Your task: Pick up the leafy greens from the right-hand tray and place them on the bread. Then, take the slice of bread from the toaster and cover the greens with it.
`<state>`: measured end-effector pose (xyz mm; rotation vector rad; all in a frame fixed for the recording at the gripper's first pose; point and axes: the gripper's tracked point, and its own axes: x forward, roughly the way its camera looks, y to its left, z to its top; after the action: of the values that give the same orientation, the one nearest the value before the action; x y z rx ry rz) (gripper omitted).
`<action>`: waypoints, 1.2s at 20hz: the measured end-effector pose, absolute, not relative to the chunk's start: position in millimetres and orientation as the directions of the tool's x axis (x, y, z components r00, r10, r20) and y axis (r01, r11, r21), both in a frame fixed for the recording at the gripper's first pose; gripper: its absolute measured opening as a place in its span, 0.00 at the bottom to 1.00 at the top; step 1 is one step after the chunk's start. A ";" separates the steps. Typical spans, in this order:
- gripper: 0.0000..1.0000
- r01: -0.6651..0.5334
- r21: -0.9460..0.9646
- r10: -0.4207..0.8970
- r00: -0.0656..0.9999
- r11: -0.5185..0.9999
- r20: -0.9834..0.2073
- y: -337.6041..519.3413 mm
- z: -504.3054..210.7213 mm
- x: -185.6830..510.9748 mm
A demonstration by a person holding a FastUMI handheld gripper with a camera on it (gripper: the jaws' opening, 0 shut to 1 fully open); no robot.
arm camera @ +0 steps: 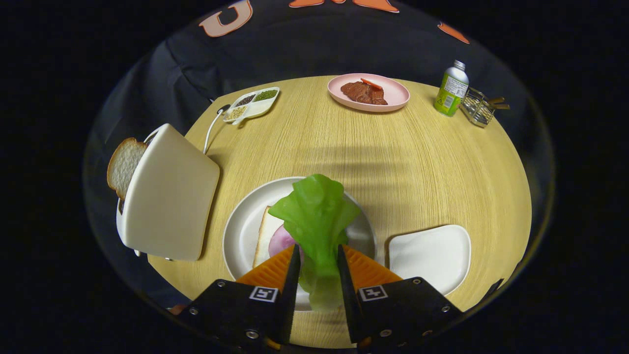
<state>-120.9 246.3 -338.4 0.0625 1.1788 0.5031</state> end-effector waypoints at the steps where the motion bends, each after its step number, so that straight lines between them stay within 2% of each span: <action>1: 0.49 -0.349 0.318 0.422 0.280 0.881 -0.862 249.2 -337.0 -121.2; 2: 0.56 -0.360 0.335 0.442 0.275 0.871 -0.854 253.1 -335.5 -122.7; 4: 0.62 -0.393 0.343 0.462 0.265 0.853 -0.846 258.0 -335.6 -123.8; 6: 0.67 -0.419 0.351 0.483 0.268 0.838 -0.833 262.0 -331.0 -124.0; 9: 0.68 -0.449 0.375 0.525 0.278 0.811 -0.804 267.1 -306.9 -120.6; 16: 0.88 -0.536 0.353 0.566 0.305 0.767 -0.766 302.2 -228.2 -99.1; 24: 0.89 -0.623 0.298 0.578 0.309 0.723 -0.756 386.1 -159.5 -98.2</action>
<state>-98.2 386.1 -159.5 -0.0537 0.9746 0.7942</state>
